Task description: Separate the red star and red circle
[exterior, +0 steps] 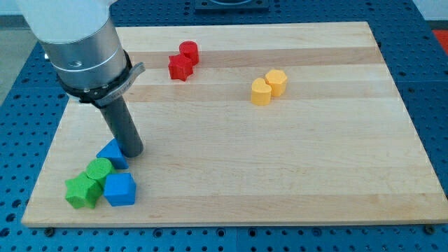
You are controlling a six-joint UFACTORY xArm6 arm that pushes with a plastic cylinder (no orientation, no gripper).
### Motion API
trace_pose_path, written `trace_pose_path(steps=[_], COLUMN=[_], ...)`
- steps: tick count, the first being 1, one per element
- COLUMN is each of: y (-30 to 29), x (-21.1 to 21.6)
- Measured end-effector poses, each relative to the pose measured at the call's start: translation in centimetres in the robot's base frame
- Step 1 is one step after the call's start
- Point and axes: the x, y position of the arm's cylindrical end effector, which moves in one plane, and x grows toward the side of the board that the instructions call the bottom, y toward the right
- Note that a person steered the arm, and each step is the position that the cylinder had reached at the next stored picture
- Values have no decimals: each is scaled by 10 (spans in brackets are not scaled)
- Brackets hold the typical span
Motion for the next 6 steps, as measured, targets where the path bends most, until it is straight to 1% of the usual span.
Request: trace_pose_path(steps=[1, 2, 4, 5, 6], y=[28, 46, 45, 19, 9], x=[-19, -27, -27, -58, -75])
